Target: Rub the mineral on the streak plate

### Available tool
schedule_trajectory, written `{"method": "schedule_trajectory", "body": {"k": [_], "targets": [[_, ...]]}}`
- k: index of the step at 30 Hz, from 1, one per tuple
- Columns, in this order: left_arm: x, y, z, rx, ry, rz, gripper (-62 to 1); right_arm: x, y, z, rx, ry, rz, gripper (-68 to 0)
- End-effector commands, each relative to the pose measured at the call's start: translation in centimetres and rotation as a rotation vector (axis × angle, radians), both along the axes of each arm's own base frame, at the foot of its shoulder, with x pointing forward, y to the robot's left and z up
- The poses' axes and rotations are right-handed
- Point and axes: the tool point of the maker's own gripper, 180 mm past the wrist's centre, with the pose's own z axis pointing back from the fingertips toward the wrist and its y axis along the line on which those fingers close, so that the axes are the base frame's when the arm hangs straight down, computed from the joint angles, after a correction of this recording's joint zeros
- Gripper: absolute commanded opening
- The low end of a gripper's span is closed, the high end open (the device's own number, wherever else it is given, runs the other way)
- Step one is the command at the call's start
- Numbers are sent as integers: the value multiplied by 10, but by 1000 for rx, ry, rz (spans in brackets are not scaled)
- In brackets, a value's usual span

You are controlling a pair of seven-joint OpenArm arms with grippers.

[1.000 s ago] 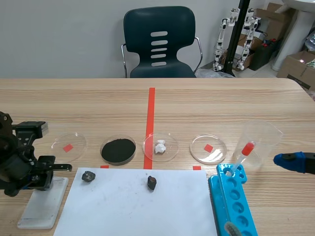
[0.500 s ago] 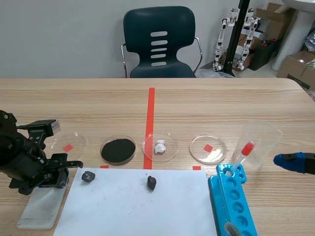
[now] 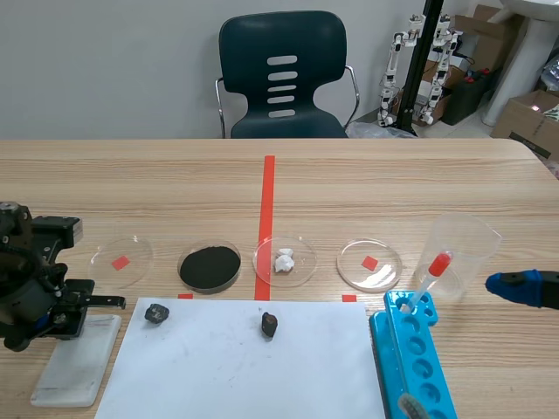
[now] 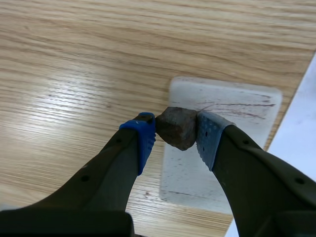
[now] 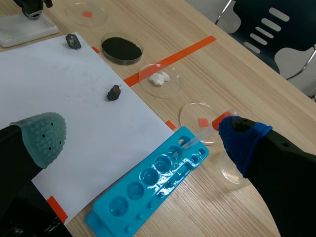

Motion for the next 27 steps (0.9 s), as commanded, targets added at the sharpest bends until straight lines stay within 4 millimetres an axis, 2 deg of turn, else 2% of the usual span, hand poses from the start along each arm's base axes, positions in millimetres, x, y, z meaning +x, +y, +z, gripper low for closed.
{"method": "schedule_trajectory", "body": {"k": [1, 9, 15, 18, 27], "targets": [[0, -8, -1, -53, 1, -12, -498, 3, 0, 6, 10, -23, 3, -20], [2, -46, -1, -255, -10, -61, -498, 3, 0, 6, 10, -23, 3, -20], [3, -50, 0, -279, -13, -64, -498, 3, 0, 6, 10, -23, 3, -20], [4, -42, -1, -233, -18, -60, -498, 3, 0, 6, 10, -23, 3, -20], [0, 6, 2, 29, 5, -7, -498, 3, 0, 6, 10, -23, 3, -20]]}}
